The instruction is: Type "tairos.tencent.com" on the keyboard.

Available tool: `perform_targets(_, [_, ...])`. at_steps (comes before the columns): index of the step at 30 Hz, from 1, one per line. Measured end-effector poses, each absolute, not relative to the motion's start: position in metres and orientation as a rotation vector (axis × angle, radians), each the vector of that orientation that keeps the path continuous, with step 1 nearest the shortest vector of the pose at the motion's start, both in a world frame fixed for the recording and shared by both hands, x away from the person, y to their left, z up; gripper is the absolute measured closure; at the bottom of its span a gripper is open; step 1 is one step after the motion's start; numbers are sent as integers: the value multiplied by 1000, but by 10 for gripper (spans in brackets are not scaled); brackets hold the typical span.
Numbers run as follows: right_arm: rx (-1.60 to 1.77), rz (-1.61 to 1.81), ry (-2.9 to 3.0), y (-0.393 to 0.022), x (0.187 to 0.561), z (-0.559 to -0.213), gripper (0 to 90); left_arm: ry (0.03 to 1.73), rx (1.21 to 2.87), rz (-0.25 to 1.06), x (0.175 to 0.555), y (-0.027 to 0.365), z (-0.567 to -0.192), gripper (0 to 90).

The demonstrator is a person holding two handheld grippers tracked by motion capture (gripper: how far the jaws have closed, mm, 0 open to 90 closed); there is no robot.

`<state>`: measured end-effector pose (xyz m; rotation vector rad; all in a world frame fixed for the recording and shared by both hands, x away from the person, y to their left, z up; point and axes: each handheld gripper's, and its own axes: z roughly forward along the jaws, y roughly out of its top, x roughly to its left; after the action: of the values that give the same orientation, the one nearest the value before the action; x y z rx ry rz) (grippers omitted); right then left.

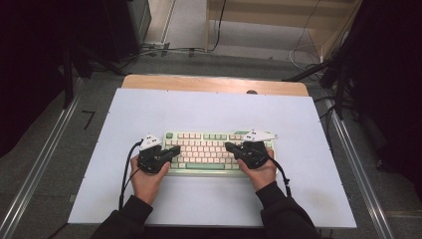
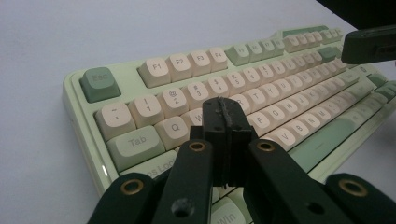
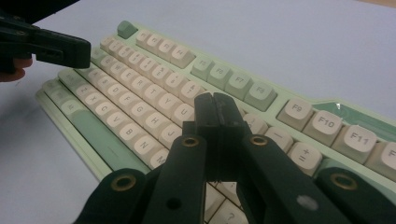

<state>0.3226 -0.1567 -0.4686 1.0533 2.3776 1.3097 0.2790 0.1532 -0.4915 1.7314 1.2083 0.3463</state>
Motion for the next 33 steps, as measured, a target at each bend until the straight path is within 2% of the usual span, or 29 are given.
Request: perform_targets(33, [1033, 1208, 2435, -129, 337, -488, 881, 1207, 1727, 358, 280, 152, -492, 900])
